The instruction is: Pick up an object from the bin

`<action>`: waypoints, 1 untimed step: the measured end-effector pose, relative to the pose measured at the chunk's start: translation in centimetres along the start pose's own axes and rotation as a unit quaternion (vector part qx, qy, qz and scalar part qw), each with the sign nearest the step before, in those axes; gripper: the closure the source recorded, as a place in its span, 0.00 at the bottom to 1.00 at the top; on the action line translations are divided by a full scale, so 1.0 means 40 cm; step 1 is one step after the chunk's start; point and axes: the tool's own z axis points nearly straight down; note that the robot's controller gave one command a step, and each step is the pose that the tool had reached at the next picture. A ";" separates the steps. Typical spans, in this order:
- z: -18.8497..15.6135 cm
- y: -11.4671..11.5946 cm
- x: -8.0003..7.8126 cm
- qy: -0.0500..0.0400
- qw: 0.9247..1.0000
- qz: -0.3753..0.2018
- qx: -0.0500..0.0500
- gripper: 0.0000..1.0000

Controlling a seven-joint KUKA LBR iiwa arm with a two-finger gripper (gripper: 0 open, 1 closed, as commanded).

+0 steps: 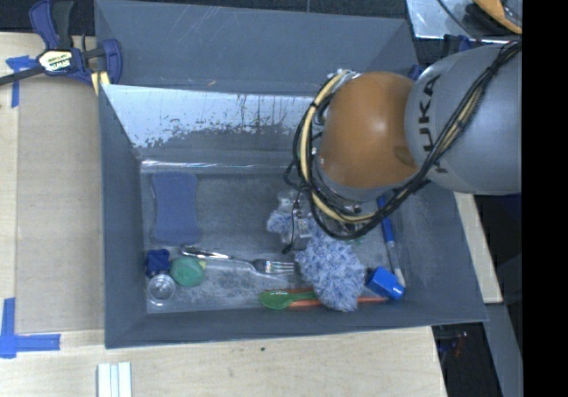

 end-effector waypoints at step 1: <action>-0.098 -0.001 -0.002 -0.001 1.000 0.010 0.000 1.00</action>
Offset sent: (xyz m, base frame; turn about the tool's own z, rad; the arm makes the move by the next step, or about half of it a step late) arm 0.0007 -0.0003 0.0573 0.0143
